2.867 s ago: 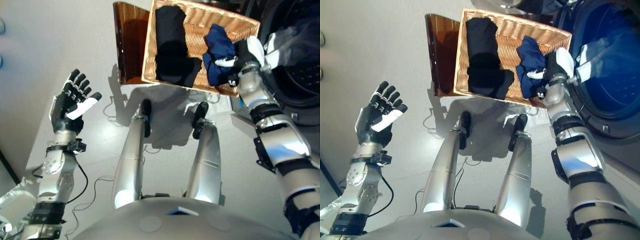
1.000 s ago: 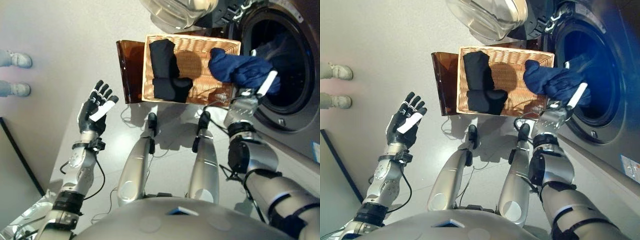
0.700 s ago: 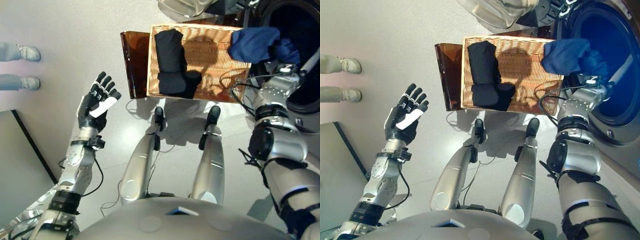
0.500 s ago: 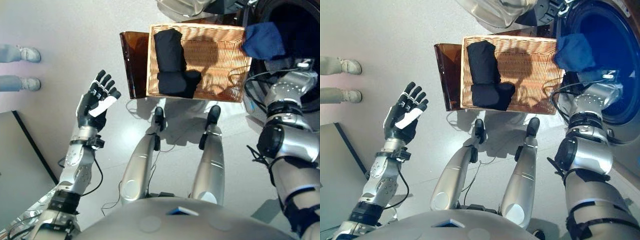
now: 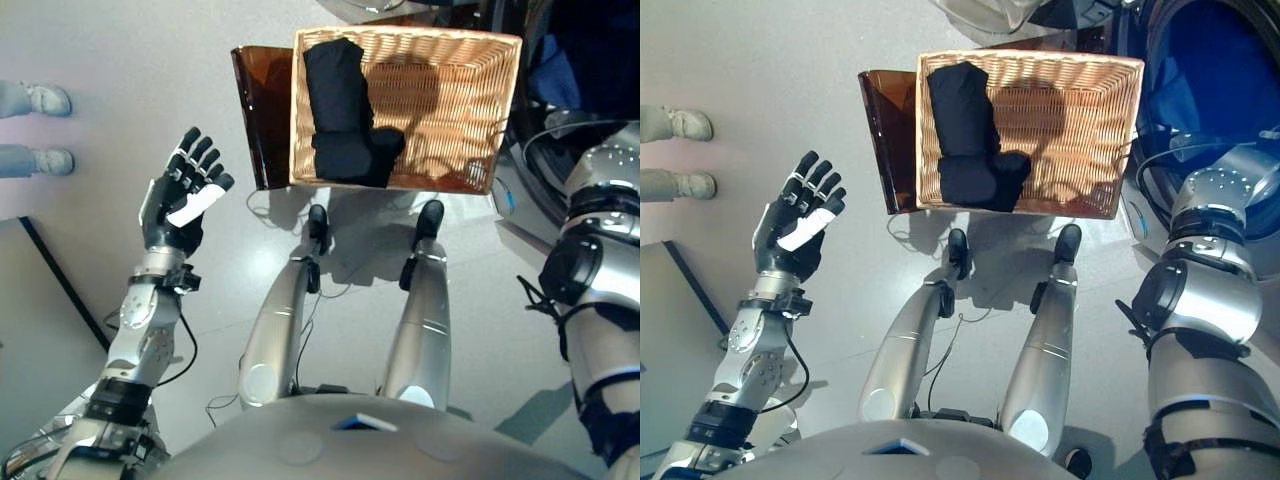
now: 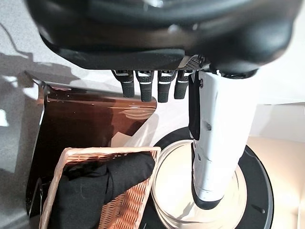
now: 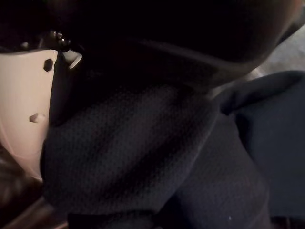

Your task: Pick up the clothes and place them into the washing machine

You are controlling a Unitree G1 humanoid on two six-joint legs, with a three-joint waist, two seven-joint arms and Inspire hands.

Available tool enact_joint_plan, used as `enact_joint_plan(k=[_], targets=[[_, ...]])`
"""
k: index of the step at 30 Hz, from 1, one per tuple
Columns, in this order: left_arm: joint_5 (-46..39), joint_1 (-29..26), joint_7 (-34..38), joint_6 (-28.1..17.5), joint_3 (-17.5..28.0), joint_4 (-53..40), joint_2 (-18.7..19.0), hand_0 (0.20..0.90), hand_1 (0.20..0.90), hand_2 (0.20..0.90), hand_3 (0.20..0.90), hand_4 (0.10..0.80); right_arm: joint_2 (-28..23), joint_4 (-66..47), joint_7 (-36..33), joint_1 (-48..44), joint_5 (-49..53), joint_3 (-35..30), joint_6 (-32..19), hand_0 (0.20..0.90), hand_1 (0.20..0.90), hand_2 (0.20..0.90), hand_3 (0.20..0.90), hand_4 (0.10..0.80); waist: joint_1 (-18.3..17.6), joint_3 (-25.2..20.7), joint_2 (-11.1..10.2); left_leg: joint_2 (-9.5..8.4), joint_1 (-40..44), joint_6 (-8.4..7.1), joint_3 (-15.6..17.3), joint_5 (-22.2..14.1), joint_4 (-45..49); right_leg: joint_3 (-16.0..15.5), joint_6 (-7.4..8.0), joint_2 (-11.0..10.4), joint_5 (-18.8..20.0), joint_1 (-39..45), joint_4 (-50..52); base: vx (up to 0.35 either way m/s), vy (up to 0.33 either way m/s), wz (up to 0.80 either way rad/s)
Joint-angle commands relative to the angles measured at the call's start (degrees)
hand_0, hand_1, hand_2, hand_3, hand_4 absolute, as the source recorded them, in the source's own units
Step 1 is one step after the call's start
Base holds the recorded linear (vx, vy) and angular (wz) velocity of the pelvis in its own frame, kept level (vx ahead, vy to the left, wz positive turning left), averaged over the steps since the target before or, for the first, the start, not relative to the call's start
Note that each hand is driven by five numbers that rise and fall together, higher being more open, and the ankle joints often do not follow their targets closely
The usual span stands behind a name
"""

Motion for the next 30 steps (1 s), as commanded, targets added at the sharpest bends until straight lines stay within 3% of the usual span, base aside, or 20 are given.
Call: enact_joint_plan(k=[1,5,10,20,22,23,24,27,30], targets=[[-1.59,4.46,0.14,-6.06,6.82,-7.00,1.71,0.900,0.900,0.900,0.900,0.800,-5.47,-6.34,0.47,1.24,-4.75,3.64,-4.84,0.200,0.200,0.200,0.200,0.300,-1.47,-3.81,0.65,0.73,-3.85,-2.88,-2.35,-0.04,1.04,1.20,-3.30,2.09,-5.62,-2.08,6.89,-0.043,-0.029,-0.05],[-1.98,5.37,0.18,-6.19,6.99,-8.12,2.03,0.900,0.900,0.900,0.900,0.800,-3.79,-6.27,0.39,1.51,-5.26,4.31,-4.22,0.200,0.200,0.200,0.200,0.300,-1.80,-3.10,-0.30,0.64,-7.25,-2.65,-2.26,-4.07,11.43,2.02,-4.84,2.77,-9.00,-5.03,15.70,-0.050,-0.030,-0.01],[-2.11,5.91,0.29,-6.05,7.19,-8.09,2.94,0.900,0.900,0.900,0.900,0.800,-4.54,-4.56,-0.92,1.29,-8.46,5.19,-2.58,0.200,0.200,0.200,0.200,0.300,-1.83,-2.83,-1.00,0.76,-10.35,-2.32,-1.63,-7.90,18.80,1.91,-5.36,2.30,-11.99,-7.99,21.80,-0.043,-0.002,0.02],[-1.10,9.08,-0.21,-6.53,7.22,-8.60,7.89,0.900,0.900,0.900,0.900,0.800,-11.47,7.79,-9.98,-5.72,-25.98,15.09,6.79,0.200,0.200,0.200,0.200,0.300,-0.46,-3.97,-0.81,1.28,-11.98,-2.31,-1.13,-7.46,18.28,2.73,-5.67,2.92,-12.03,-10.56,22.22,-0.020,-0.002,-0.05],[-0.56,9.45,0.01,-6.72,6.94,-9.22,8.38,0.900,0.900,0.900,0.900,0.800,-12.82,8.05,-13.33,-5.73,-35.16,18.51,10.61,0.200,0.200,0.200,0.200,0.300,-0.43,-3.62,-0.56,1.23,-12.38,-2.37,-0.82,-7.19,18.46,2.75,-5.75,3.13,-11.98,-11.06,22.50,-0.045,-0.005,-0.02],[-0.09,9.81,-0.24,-6.93,6.59,-8.92,8.85,0.900,0.900,0.900,0.900,0.800,-14.78,8.29,-15.86,-4.84,-48.25,24.25,15.84,0.200,0.200,0.200,0.200,0.300,-0.26,-3.28,-0.72,1.29,-12.61,-2.35,-0.72,-6.91,18.37,2.76,-5.76,3.18,-11.82,-11.28,22.49,-0.035,-0.006,-0.03],[-0.10,9.77,-0.28,-6.98,6.51,-8.85,8.58,0.900,0.900,0.900,0.900,0.800,-14.78,8.16,-16.27,-5.20,-48.83,24.52,16.23,0.200,0.200,0.200,0.200,0.300,-0.32,-3.30,-0.49,1.30,-12.64,-2.35,-0.70,-6.94,18.38,2.80,-5.75,3.20,-11.83,-11.33,22.50,-0.035,-0.014,-0.03],[-0.30,9.27,-1.18,-7.08,5.88,-8.48,9.11,0.900,0.900,0.900,0.900,0.800,-18.56,10.31,-18.57,-5.68,-69.16,35.58,25.22,0.200,0.200,0.200,0.200,0.300,-0.21,-2.87,-0.59,1.47,-13.03,-2.36,-0.46,-6.37,18.29,2.54,-5.81,3.24,-11.46,-11.73,22.58,-0.025,-0.028,-0.03],[-0.43,9.55,-1.88,-7.42,6.01,-9.53,9.56,0.900,0.900,0.900,0.900,0.800,-20.38,12.81,-17.37,-7.57,-79.56,41.63,29.52,0.200,0.200,0.200,0.200,0.300,-0.42,-2.71,-0.26,1.48,-13.05,-2.29,-0.50,-5.92,17.94,2.37,-5.79,3.19,-11.08,-11.85,22.34,-0.010,-0.024,-0.01]])
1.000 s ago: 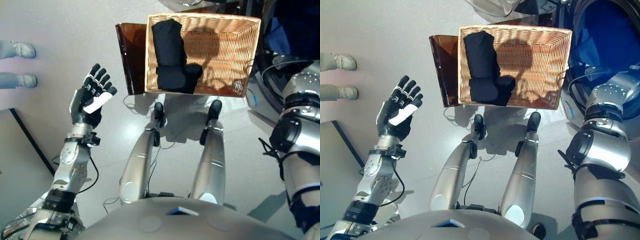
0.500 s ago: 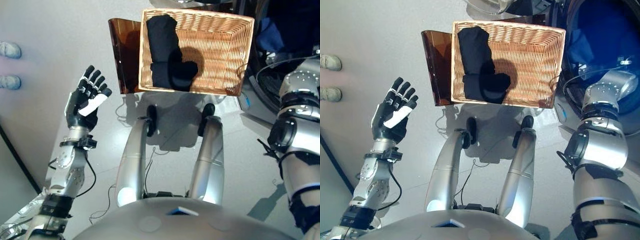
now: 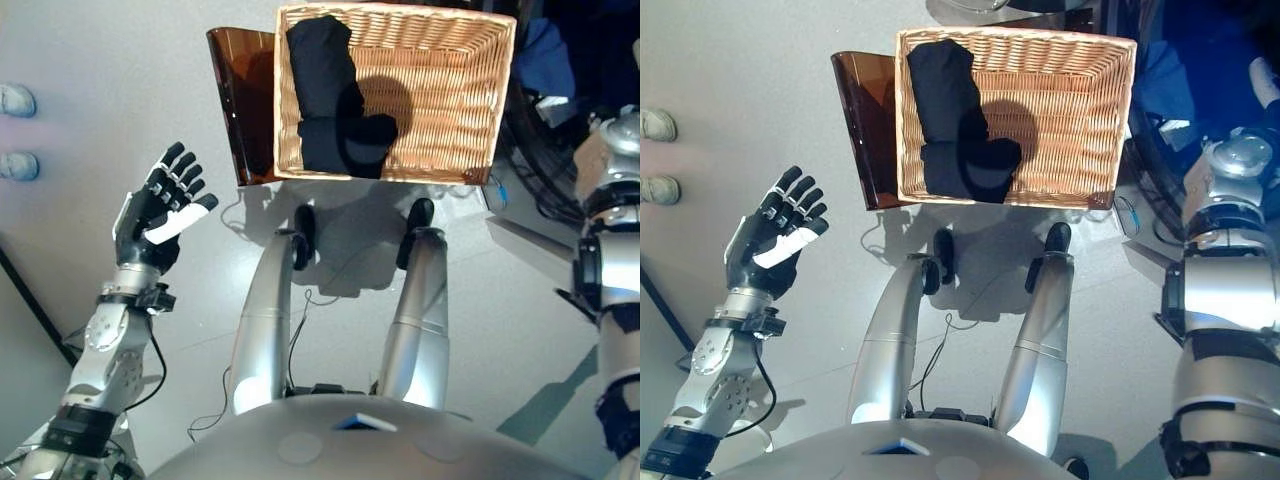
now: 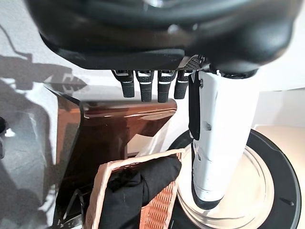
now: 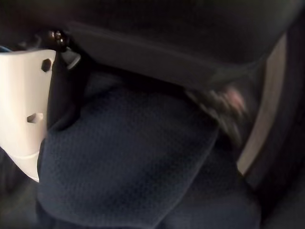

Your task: Pick up the clothes and place them into the washing machine

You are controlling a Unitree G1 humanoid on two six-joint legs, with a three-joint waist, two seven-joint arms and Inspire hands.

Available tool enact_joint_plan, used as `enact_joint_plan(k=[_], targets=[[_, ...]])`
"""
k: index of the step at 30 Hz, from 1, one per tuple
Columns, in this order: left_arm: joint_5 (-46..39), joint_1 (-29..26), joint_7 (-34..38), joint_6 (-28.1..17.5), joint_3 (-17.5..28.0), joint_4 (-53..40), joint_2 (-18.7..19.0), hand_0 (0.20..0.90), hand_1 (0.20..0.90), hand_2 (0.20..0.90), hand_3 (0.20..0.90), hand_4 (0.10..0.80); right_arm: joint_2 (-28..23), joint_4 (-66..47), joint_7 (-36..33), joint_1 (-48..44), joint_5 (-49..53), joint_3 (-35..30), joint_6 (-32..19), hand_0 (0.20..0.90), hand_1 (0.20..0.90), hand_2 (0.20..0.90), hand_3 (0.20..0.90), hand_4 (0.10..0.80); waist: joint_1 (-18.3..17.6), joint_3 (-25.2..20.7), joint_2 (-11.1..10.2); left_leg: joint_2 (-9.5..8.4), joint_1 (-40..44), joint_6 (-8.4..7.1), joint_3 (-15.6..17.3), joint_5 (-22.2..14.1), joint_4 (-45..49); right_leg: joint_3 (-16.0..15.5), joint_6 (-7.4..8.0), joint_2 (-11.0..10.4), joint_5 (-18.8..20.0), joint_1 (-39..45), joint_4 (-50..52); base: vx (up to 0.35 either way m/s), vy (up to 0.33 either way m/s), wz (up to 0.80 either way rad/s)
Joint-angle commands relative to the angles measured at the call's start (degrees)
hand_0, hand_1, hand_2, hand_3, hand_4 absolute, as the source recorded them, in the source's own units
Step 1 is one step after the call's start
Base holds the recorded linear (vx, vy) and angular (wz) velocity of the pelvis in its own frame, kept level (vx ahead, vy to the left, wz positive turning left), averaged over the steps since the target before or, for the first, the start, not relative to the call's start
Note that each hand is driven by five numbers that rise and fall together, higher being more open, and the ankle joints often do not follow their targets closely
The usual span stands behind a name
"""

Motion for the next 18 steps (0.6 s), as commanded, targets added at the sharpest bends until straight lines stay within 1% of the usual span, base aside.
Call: enact_joint_plan(k=[1,2,4,5,7,9,11,17,18], targets=[[-0.13,1.88,-1.40,-5.82,4.92,-5.46,1.01,0.900,0.900,0.900,0.900,0.800,-10.95,0.65,-1.54,-4.68,-20.39,8.51,4.66,0.200,0.200,0.200,0.200,0.300,-0.03,-2.74,1.96,0.56,0.77,-3.24,-1.72,6.01,-8.80,-3.12,-7.22,2.29,-2.39,1.23,0.48,-0.009,-0.031,0.00],[-0.14,1.90,-1.42,-5.82,4.97,-5.47,0.88,0.900,0.900,0.900,0.900,0.800,-10.92,0.76,-1.51,-4.97,-20.41,8.78,4.67,0.200,0.200,0.200,0.200,0.300,-0.13,-2.70,2.06,0.56,0.77,-3.24,-1.73,6.02,-8.81,-3.12,-7.22,2.29,-2.39,1.23,0.47,-0.010,-0.032,0.03],[-0.27,2.44,-1.85,-5.45,5.38,-5.93,0.21,0.900,0.900,0.900,0.900,0.800,-12.14,0.02,-0.93,-5.27,-29.17,12.79,7.77,0.200,0.200,0.200,0.200,0.300,-0.56,-2.45,1.97,0.52,0.86,-3.42,-1.91,6.38,-9.34,-3.06,-7.21,2.58,-2.35,1.15,0.50,-0.003,-0.024,0.04],[-0.27,2.45,-1.86,-5.44,5.40,-5.94,0.16,0.900,0.900,0.900,0.900,0.800,-12.14,0.01,-0.91,-5.34,-29.21,12.84,7.81,0.200,0.200,0.200,0.200,0.300,-0.60,-2.43,2.01,0.51,0.87,-3.42,-1.91,6.38,-9.35,-3.07,-7.21,2.57,-2.36,1.16,0.50,0.000,0.000,0.00],[-0.31,2.78,-2.12,-5.26,5.59,-5.70,-0.31,0.900,0.900,0.900,0.900,0.800,-13.10,0.42,-0.19,-5.93,-34.27,15.47,9.67,0.200,0.200,0.200,0.200,0.300,-0.71,-2.41,1.91,0.51,0.70,-3.59,-2.11,6.48,-9.33,-3.16,-7.28,2.68,-2.55,1.03,0.77,0.000,-0.034,0.02],[-0.17,2.98,-1.97,-5.07,5.75,-5.68,-0.59,0.900,0.900,0.900,0.900,0.800,-13.38,0.60,0.18,-7.23,-36.79,16.98,10.99,0.200,0.200,0.200,0.200,0.300,-0.86,-2.32,1.96,0.52,0.38,-3.69,-2.20,6.52,-9.18,-3.23,-7.37,2.80,-2.61,0.68,1.26,-0.001,-0.018,0.01],[0.09,3.21,-1.85,-4.80,5.47,-5.61,-1.04,0.900,0.900,0.900,0.900,0.800,-13.54,1.45,0.55,-7.47,-38.36,17.64,11.80,0.200,0.200,0.200,0.200,0.300,-1.02,-2.11,1.98,0.51,-0.09,-3.85,-2.27,6.57,-8.87,-3.30,-7.45,2.83,-2.73,0.33,1.57,-0.013,-0.034,0.02],[0.35,3.65,-1.20,-4.57,5.58,-6.43,-1.45,0.900,0.900,0.900,0.900,0.800,-11.38,3.07,-0.36,-9.83,-33.10,15.83,10.58,0.200,0.200,0.200,0.200,0.300,-1.13,-1.51,2.05,0.51,-0.44,-3.96,-2.21,6.86,-9.02,-3.57,-7.70,2.98,-2.54,0.06,1.71,0.000,0.000,0.00],[0.41,3.67,-1.06,-4.54,5.53,-6.29,-1.49,0.900,0.900,0.900,0.900,0.800,-10.89,3.65,-0.42,-10.00,-32.35,15.67,10.42,0.518,0.518,0.518,0.518,0.527,-1.08,-1.56,2.07,0.51,-0.49,-3.94,-2.16,6.88,-9.10,-3.60,-7.71,2.99,-2.49,0.00,1.70,0.000,0.000,0.00]])
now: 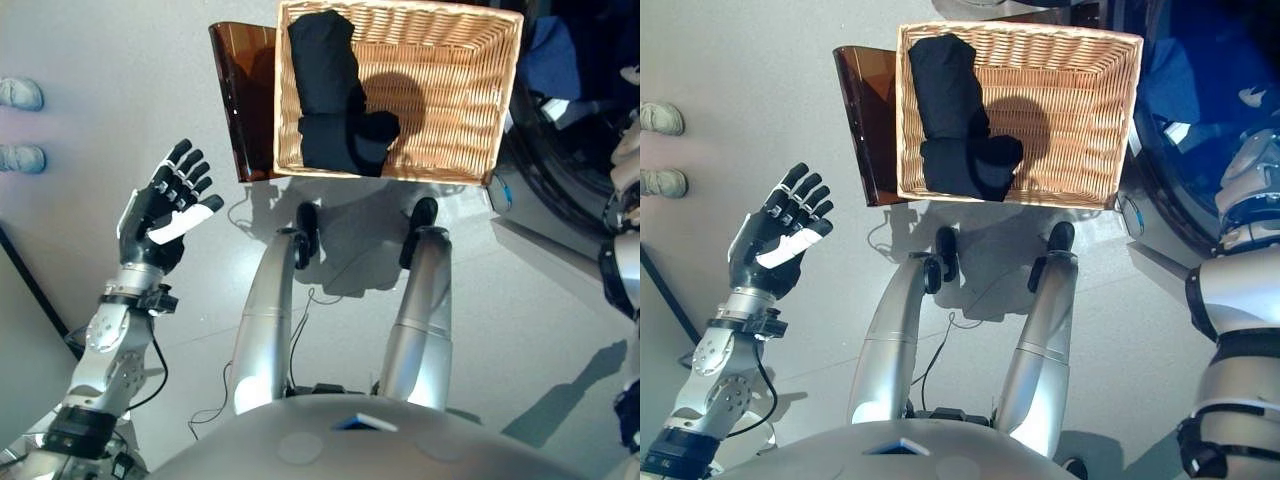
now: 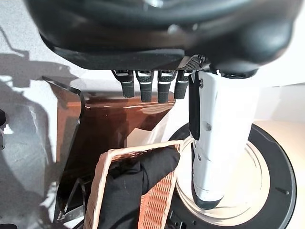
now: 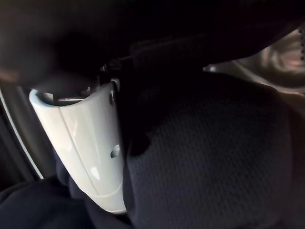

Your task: Pick up the clothes and place them into the washing machine

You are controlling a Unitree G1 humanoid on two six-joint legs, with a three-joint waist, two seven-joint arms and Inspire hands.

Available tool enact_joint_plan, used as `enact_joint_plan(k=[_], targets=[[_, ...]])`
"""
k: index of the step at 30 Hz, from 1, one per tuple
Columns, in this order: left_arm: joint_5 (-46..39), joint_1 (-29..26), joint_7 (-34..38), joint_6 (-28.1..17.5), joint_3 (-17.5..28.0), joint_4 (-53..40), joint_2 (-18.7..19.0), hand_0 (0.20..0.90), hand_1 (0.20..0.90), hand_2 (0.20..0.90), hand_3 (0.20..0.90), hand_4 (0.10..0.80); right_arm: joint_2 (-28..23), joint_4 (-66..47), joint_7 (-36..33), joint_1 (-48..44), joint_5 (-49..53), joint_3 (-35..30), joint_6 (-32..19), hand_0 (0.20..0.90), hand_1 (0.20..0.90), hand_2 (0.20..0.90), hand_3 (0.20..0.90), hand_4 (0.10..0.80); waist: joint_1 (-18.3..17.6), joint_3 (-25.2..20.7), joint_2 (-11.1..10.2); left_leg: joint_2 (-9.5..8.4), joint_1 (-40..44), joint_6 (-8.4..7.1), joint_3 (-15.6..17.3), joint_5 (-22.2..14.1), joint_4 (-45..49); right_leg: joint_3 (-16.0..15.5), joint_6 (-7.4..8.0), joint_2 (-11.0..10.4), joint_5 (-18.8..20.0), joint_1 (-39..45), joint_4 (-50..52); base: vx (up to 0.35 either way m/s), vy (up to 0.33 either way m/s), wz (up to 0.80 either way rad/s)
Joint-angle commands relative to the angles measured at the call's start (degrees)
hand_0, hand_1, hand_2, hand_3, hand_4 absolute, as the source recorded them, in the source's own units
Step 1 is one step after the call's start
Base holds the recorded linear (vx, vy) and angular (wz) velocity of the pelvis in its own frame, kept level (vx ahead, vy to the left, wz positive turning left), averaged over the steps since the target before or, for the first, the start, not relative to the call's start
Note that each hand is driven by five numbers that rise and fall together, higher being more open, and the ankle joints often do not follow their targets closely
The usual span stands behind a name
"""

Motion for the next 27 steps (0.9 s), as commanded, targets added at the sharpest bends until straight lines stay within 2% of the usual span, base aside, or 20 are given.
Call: enact_joint_plan(k=[1,7,16,20,21,27], targets=[[0.52,3.20,0.20,-4.55,5.79,-4.90,-1.30,0.900,0.900,0.900,0.900,0.800,-6.44,1.65,-3.03,-6.58,3.22,1.74,1.36,0.900,0.900,0.900,0.900,0.800,-1.40,-1.69,2.04,0.48,-0.10,-2.96,-2.03,6.27,-8.22,-3.70,-6.81,2.95,-2.00,1.30,0.51,0.000,0.000,0.00],[0.84,3.51,0.90,-4.50,6.56,-4.42,-1.16,0.900,0.900,0.900,0.900,0.800,-3.66,1.51,-3.42,-4.84,5.55,0.13,0.40,0.900,0.900,0.900,0.900,0.800,-1.22,-2.66,1.95,0.61,0.09,-2.93,-2.20,5.82,-7.97,-3.98,-6.84,3.01,-2.04,1.63,0.60,0.000,0.000,0.00],[1.14,2.80,1.08,-5.29,6.18,-4.63,0.13,0.900,0.900,0.900,0.900,0.800,0.00,-1.76,-4.48,0.35,13.86,-6.46,-4.03,0.900,0.900,0.900,0.900,0.800,-1.22,-2.85,1.40,0.36,1.23,-2.23,-2.01,5.85,-9.16,-4.11,-6.22,2.50,-0.86,3.07,-1.42,0.003,0.004,0.00],[1.05,1.64,0.99,-5.51,6.04,-3.96,0.93,0.900,0.900,0.900,0.900,0.800,4.68,-4.39,-1.84,4.28,23.31,-11.46,-9.37,0.900,0.900,0.900,0.900,0.800,-1.36,-3.26,0.71,0.25,2.35,-1.67,-1.50,5.52,-9.88,-3.84,-5.87,2.31,-0.16,4.11,-2.90,0.020,0.048,-0.03],[1.04,1.64,0.99,-5.51,6.04,-3.96,0.95,0.900,0.900,0.900,0.900,0.800,4.69,-4.40,-1.84,4.31,23.31,-11.49,-9.37,0.900,0.900,0.900,0.900,0.800,-1.34,-3.26,0.69,0.25,2.35,-1.67,-1.49,5.52,-9.89,-3.83,-5.87,2.31,-0.16,4.11,-2.91,0.026,0.056,-0.05],[-0.28,-0.83,0.73,-6.27,5.13,-2.04,0.83,0.900,0.900,0.900,0.900,0.800,14.20,-8.53,-0.31,9.34,44.03,-24.49,-19.17,0.900,0.900,0.900,0.900,0.800,-1.52,-3.37,0.15,-0.40,5.29,-0.72,-0.36,5.84,-13.47,-2.75,-5.01,1.75,1.71,7.00,-7.38,0.031,0.071,-0.14]])
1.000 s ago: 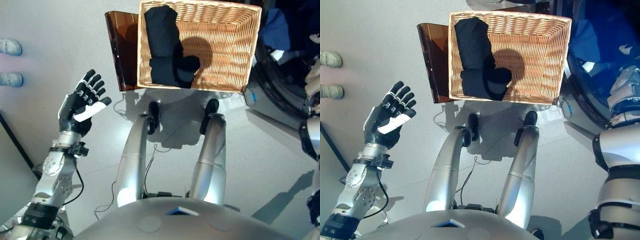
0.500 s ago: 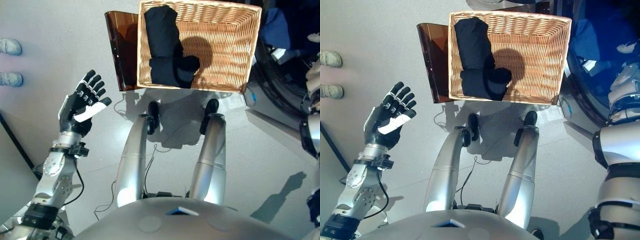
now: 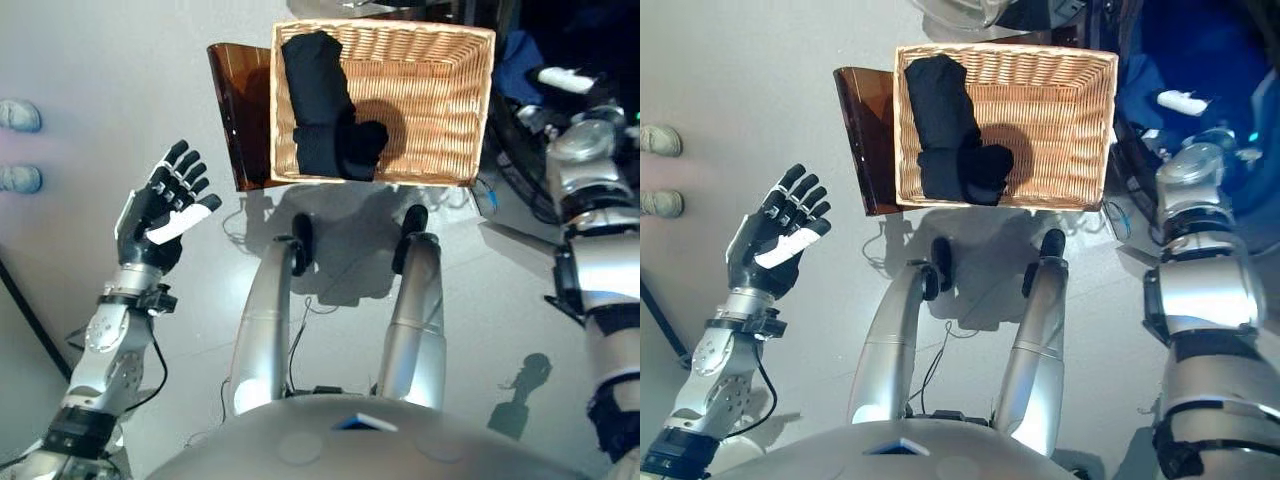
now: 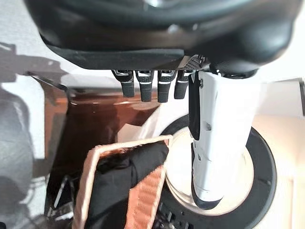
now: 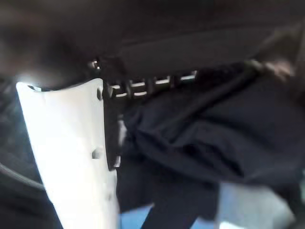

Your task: Pick up the clothes and place them into the washing machine

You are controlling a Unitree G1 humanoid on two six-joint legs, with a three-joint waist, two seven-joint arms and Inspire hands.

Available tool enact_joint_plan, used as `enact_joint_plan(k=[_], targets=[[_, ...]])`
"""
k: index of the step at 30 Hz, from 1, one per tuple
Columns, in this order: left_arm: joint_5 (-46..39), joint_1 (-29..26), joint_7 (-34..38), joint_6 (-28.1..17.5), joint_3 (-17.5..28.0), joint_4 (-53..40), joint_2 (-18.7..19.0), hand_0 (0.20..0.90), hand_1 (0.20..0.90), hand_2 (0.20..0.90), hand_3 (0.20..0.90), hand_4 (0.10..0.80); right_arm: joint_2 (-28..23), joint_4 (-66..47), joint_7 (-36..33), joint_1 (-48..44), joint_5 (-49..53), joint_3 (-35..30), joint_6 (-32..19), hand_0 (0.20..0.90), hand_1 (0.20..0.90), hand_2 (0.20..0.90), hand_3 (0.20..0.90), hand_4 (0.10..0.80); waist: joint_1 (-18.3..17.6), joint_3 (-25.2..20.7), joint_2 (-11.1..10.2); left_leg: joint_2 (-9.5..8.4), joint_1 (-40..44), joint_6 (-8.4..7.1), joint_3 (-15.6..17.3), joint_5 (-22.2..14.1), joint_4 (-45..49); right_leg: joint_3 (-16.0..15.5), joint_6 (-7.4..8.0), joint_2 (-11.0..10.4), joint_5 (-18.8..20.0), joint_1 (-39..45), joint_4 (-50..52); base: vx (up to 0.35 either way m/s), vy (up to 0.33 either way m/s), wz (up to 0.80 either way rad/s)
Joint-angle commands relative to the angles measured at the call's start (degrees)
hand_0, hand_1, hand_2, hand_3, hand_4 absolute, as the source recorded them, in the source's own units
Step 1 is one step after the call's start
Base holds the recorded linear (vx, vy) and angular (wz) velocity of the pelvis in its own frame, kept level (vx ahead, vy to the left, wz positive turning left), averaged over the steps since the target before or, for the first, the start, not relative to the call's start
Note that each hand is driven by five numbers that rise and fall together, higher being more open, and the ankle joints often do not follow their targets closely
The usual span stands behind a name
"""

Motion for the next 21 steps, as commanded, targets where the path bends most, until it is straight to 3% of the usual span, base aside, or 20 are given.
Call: enact_joint_plan(k=[1,9,10,21], targets=[[-0.40,-1.18,0.20,-6.40,4.83,-1.92,0.71,0.900,0.900,0.900,0.900,0.800,1.23,-2.42,0.29,2.07,13.08,-3.45,-8.56,0.900,0.900,0.900,0.900,0.800,0.09,-1.52,0.28,-0.62,2.12,-1.35,-0.23,5.64,-12.30,-2.47,-4.95,0.92,-0.46,2.45,-2.62,0.045,0.075,-0.16],[1.11,-2.61,-0.08,-7.69,4.92,-1.63,0.80,0.900,0.900,0.900,0.900,0.800,6.69,-6.90,1.63,5.55,18.30,-6.99,-12.78,0.900,0.900,0.900,0.900,0.800,0.09,-2.17,0.01,-1.24,6.29,-1.08,-0.27,7.59,-18.50,-3.20,-3.73,0.44,2.08,7.61,-10.14,0.035,0.034,-0.06],[1.60,-2.45,0.13,-8.04,5.41,-1.18,0.34,0.900,0.900,0.900,0.900,0.800,7.58,-10.29,0.70,7.91,14.05,-5.41,-12.65,0.900,0.900,0.900,0.900,0.800,0.01,-2.54,-0.46,-1.40,7.78,-1.04,-0.63,8.48,-20.56,-3.78,-3.57,0.51,3.15,9.76,-13.16,0.035,0.006,-0.03],[3.20,-2.07,0.60,-7.98,5.57,1.74,-2.61,0.900,0.900,0.900,0.900,0.800,12.35,-21.45,0.81,16.68,10.34,-4.55,-14.85,0.900,0.900,0.900,0.900,0.800,-1.17,-3.08,-2.01,-1.23,14.23,-1.50,-2.34,12.16,-28.73,-6.47,-2.97,0.86,6.70,18.30,-23.56,0.053,-0.025,0.02]])
